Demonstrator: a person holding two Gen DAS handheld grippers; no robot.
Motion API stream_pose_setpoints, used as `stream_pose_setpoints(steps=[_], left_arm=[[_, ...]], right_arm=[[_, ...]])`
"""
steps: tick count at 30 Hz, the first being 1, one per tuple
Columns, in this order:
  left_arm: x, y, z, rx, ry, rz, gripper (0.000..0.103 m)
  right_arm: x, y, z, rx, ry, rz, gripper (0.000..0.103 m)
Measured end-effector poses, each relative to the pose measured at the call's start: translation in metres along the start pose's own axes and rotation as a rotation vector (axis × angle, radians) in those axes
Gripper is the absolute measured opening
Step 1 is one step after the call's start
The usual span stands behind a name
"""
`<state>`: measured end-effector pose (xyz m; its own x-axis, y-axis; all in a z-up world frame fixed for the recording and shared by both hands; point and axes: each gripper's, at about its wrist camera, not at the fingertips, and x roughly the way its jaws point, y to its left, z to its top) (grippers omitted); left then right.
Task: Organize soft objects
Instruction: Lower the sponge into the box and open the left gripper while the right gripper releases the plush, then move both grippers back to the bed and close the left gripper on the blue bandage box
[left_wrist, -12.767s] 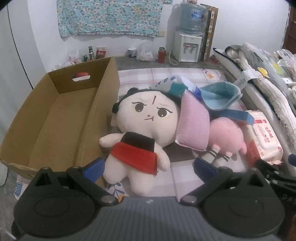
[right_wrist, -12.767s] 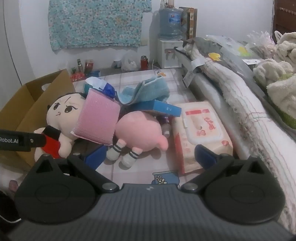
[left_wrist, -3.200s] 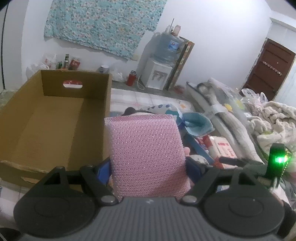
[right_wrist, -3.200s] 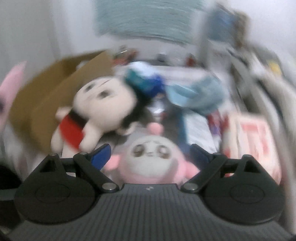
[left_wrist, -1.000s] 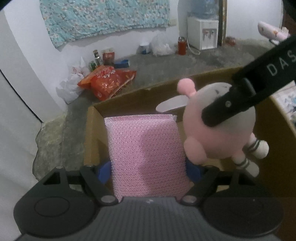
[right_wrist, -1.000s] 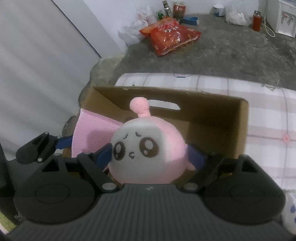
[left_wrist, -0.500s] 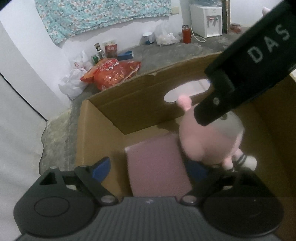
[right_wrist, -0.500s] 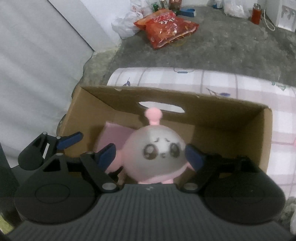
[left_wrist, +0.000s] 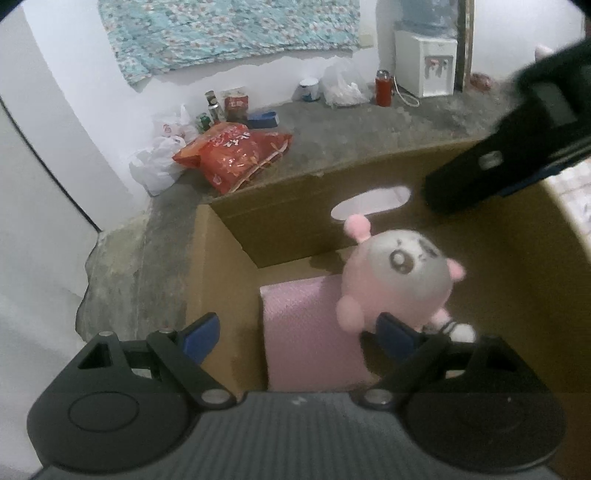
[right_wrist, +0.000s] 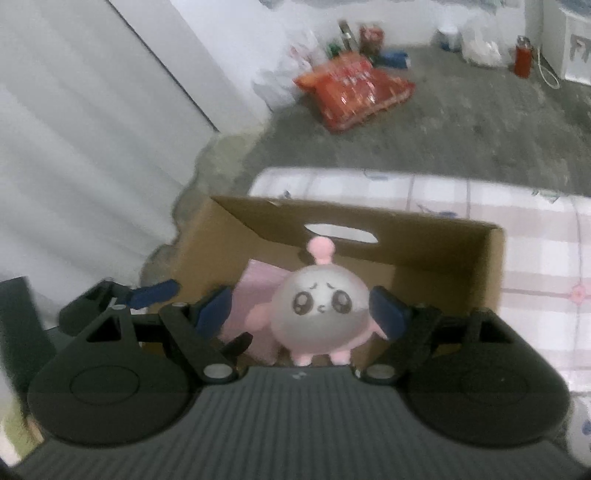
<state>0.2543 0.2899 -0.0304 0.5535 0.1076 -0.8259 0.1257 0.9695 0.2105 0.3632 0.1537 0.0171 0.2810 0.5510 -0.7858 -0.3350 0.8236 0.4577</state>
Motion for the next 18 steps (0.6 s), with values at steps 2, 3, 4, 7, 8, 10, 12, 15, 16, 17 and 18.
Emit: stream_pose_setpoints(steps=[2,3,4,7,8,10,12,15,16,17,18], left_arm=[[-0.015,-0.001,-0.002,-0.018,-0.012,-0.007,0.092],[-0.025,-0.001,-0.003,-0.027,-0.020,-0.011,0.092],[-0.034,-0.002,-0.005,-0.038,-0.027,-0.019,0.092],[-0.066,-0.008,-0.010,-0.061,-0.053,-0.034,0.093],[-0.078,-0.011,-0.015,-0.062,-0.066,-0.038,0.094],[-0.105,-0.023,-0.023,-0.059,-0.094,-0.052,0.096],[-0.133,-0.036,-0.032,-0.064,-0.121,-0.086,0.097],[-0.168,-0.060,-0.047,-0.072,-0.145,-0.153,0.099],[-0.178,-0.068,-0.051,-0.075,-0.156,-0.174,0.101],[-0.189,-0.078,-0.055,-0.077,-0.166,-0.196,0.101],[-0.198,-0.089,-0.059,-0.076,-0.176,-0.218,0.101]], right_arm=[[-0.029,-0.003,-0.007,-0.006,-0.039,0.022,0.082],[-0.049,-0.006,-0.014,-0.012,-0.064,0.040,0.082],[-0.066,-0.009,-0.019,-0.015,-0.083,0.050,0.082],[-0.126,-0.029,-0.045,-0.018,-0.144,0.082,0.082],[-0.147,-0.037,-0.056,-0.017,-0.162,0.090,0.082],[-0.192,-0.060,-0.082,-0.010,-0.205,0.094,0.083],[-0.234,-0.083,-0.110,-0.006,-0.245,0.087,0.083],[-0.293,-0.123,-0.158,0.023,-0.295,0.059,0.085],[-0.306,-0.135,-0.172,0.036,-0.306,0.047,0.085],[-0.321,-0.148,-0.189,0.048,-0.318,0.036,0.085],[-0.336,-0.162,-0.206,0.065,-0.330,0.026,0.085]])
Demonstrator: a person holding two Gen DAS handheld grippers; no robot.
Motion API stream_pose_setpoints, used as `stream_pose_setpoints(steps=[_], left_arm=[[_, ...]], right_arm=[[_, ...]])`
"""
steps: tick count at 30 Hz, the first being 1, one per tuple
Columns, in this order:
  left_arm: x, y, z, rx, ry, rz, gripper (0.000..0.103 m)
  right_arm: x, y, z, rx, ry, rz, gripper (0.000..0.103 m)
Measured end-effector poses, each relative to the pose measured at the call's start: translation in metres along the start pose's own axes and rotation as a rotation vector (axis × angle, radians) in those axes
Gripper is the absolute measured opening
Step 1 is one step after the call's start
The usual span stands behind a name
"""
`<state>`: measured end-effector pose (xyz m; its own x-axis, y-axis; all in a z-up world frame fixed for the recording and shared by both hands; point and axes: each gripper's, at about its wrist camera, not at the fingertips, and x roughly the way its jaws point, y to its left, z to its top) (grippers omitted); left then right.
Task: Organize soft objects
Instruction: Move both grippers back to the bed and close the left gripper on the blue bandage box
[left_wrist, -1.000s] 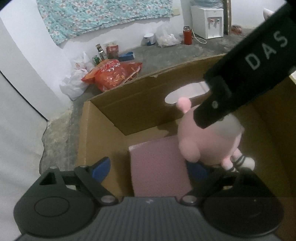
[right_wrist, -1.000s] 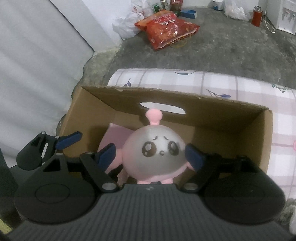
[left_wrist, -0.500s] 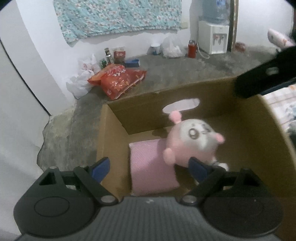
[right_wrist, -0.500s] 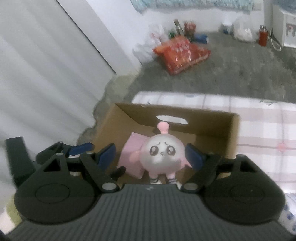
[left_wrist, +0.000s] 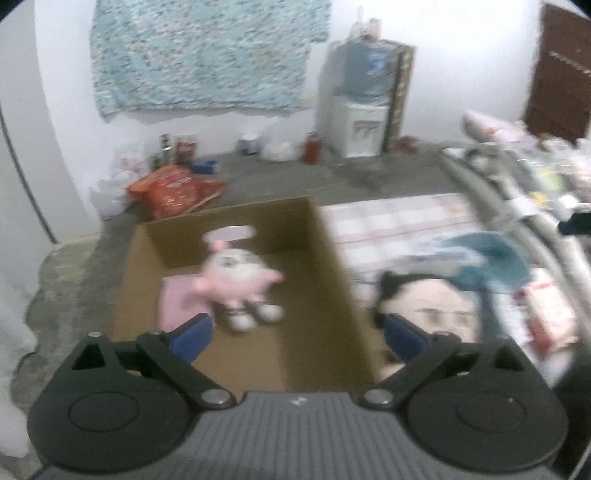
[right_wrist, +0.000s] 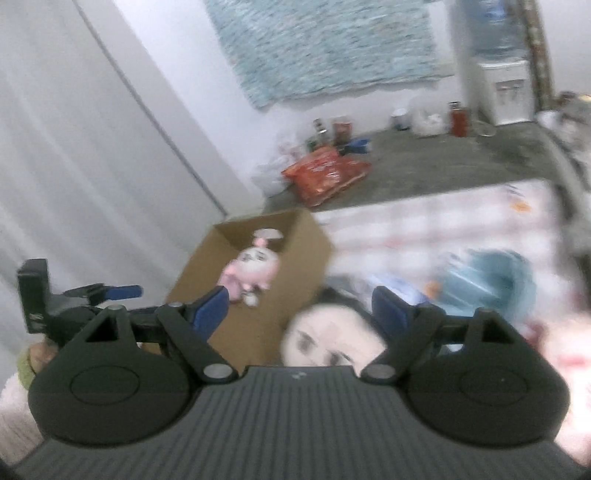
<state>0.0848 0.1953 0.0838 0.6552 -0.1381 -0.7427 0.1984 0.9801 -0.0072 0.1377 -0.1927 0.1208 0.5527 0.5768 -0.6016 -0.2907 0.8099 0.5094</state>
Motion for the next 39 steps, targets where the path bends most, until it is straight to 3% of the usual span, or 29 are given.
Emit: stream_pose_setpoints(steps=[6,10,13,18,22,25,28,33,37,39], left_arm=[[-0.012,-0.079,-0.026,-0.023,-0.041,-0.173,0.103],[0.008,-0.132,-0.044,-0.015,-0.072,-0.235,0.103],[0.037,-0.179,-0.056,0.027,-0.027,-0.300,0.102],[0.084,-0.250,-0.059,0.121,0.038,-0.315,0.101],[0.134,-0.289,-0.053,0.146,0.118,-0.293,0.093],[0.168,-0.308,-0.054,0.152,0.183,-0.261,0.085],[0.196,-0.317,-0.055,0.135,0.233,-0.239,0.085],[0.224,-0.320,-0.061,0.075,0.296,-0.249,0.078],[0.227,-0.313,-0.063,-0.021,0.299,-0.312,0.057],[0.223,-0.310,-0.063,-0.044,0.283,-0.296,0.045]], right_arm=[[-0.061,-0.071,-0.069,0.109,-0.062,-0.064,0.088],[-0.056,-0.098,-0.114,0.137,-0.066,-0.097,0.088],[-0.045,-0.111,-0.139,0.121,-0.078,-0.154,0.087],[-0.037,-0.132,-0.166,0.099,-0.122,-0.227,0.077],[-0.043,-0.153,-0.176,0.144,-0.167,-0.228,0.076],[-0.049,-0.165,-0.183,0.182,-0.182,-0.218,0.076],[-0.051,-0.174,-0.187,0.219,-0.187,-0.207,0.077],[-0.053,-0.182,-0.193,0.247,-0.187,-0.205,0.077],[-0.056,-0.184,-0.196,0.260,-0.196,-0.207,0.077],[-0.056,-0.184,-0.198,0.267,-0.196,-0.207,0.077]])
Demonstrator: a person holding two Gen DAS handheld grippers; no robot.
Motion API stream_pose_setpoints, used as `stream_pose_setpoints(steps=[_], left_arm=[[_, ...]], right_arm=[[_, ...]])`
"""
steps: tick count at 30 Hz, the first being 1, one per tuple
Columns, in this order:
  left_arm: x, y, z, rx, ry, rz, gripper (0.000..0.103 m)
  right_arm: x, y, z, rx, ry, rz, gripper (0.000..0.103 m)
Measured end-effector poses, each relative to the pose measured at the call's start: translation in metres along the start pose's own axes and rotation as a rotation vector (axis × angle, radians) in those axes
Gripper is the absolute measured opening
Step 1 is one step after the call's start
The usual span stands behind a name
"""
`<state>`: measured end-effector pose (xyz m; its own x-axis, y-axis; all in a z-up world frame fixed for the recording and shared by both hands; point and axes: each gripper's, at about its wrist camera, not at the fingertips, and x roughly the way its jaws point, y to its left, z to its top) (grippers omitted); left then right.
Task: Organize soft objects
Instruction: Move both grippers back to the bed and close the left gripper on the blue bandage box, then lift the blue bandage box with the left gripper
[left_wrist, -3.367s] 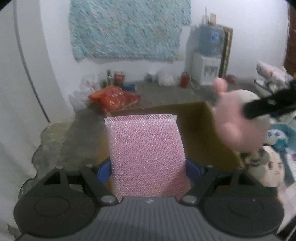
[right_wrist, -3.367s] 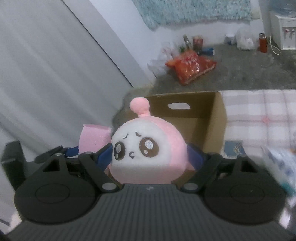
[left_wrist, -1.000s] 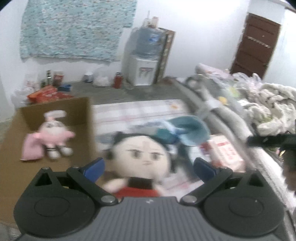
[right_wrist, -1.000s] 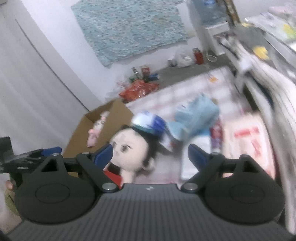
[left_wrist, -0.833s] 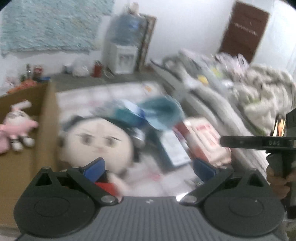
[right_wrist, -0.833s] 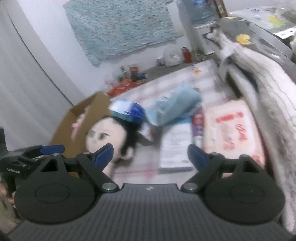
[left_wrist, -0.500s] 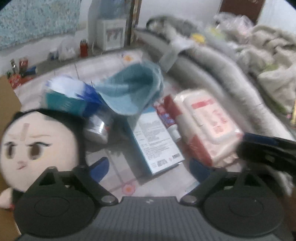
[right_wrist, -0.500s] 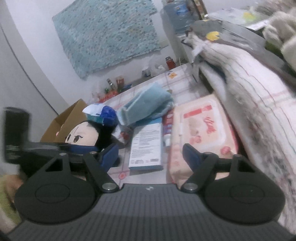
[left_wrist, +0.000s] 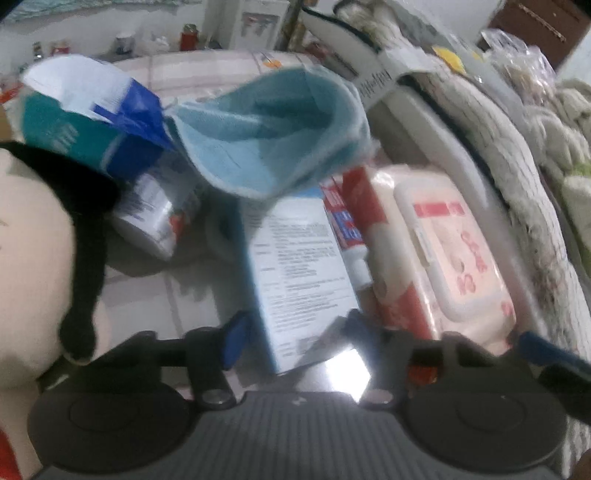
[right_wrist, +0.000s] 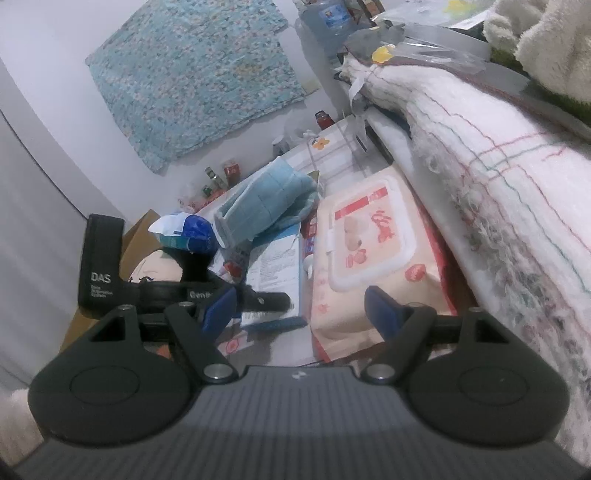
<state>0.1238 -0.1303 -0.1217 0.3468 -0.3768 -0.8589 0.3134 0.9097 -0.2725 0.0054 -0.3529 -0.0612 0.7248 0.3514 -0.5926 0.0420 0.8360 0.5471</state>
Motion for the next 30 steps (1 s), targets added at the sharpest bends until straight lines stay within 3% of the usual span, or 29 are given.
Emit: stream_pose_setpoints(steps=[2,4,12,21,25,30], left_arm=[[-0.009,0.003,-0.001,-0.011,-0.021,0.004,0.035],[-0.022,0.006,-0.001,-0.022,-0.042,-0.006,0.034],[-0.049,-0.005,-0.013,0.103,-0.054,0.098,0.029],[-0.082,-0.043,-0.060,0.487,-0.084,0.371,0.024],[-0.078,-0.054,-0.072,0.540,-0.084,0.366,0.022],[-0.069,-0.064,-0.080,0.549,-0.071,0.296,0.036]], right_arm=[[0.001,0.001,-0.003,0.002,0.004,0.004,0.077],[0.002,0.002,-0.007,0.006,0.011,0.011,0.077],[0.014,0.011,-0.018,0.040,0.041,0.036,0.077],[0.022,0.009,-0.027,0.104,0.067,0.072,0.077],[0.021,0.004,-0.031,0.126,0.069,0.062,0.077],[0.015,-0.002,-0.032,0.131,0.058,0.042,0.077]])
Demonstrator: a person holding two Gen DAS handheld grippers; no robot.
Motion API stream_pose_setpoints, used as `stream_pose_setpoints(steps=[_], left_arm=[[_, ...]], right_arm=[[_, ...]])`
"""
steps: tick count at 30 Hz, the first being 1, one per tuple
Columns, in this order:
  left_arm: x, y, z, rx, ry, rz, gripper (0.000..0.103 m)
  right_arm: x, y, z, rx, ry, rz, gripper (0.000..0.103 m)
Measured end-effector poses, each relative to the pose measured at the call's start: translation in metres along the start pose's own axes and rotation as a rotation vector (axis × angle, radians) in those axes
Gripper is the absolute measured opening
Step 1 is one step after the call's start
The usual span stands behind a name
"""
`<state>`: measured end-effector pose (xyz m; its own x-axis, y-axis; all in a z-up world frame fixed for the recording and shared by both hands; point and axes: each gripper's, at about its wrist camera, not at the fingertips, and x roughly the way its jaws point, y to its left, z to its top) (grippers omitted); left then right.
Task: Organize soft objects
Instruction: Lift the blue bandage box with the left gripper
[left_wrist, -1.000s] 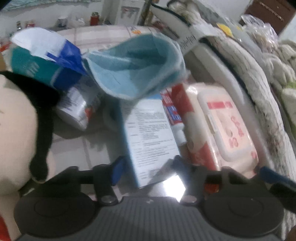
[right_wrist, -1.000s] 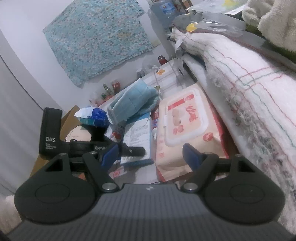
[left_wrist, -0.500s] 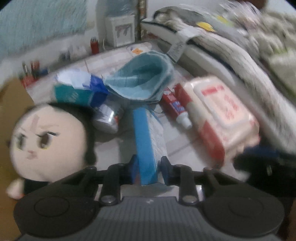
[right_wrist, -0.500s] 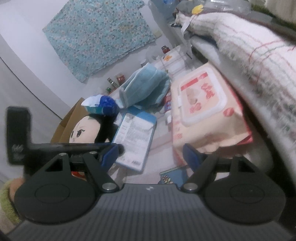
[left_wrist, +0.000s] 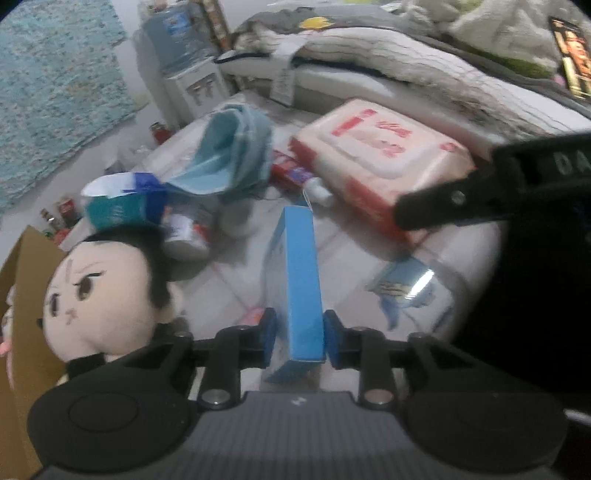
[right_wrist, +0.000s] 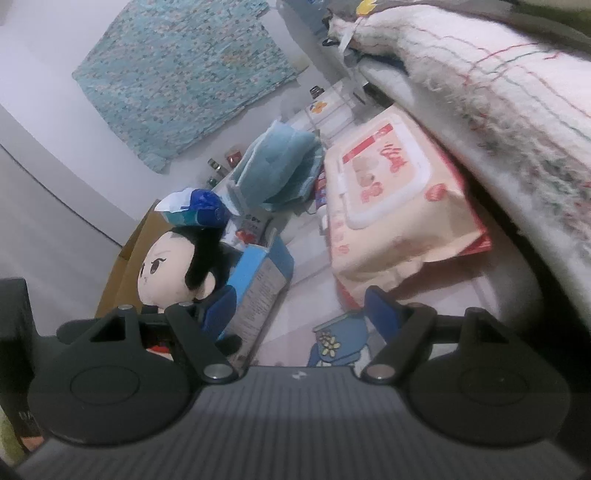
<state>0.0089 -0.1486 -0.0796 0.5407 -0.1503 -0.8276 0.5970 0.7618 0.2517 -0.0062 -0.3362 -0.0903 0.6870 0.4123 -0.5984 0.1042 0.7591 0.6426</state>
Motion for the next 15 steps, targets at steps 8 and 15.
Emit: stream_pose_setpoints(steps=[8,15], left_arm=[[-0.002,0.010,-0.008,-0.086,0.003,-0.154,0.085],[0.034,0.024,0.010,-0.154,0.084,-0.194,0.085]], right_arm=[[0.000,-0.014,-0.002,0.035,-0.001,-0.003,0.077],[-0.002,-0.018,0.000,0.042,-0.008,0.008,0.077]])
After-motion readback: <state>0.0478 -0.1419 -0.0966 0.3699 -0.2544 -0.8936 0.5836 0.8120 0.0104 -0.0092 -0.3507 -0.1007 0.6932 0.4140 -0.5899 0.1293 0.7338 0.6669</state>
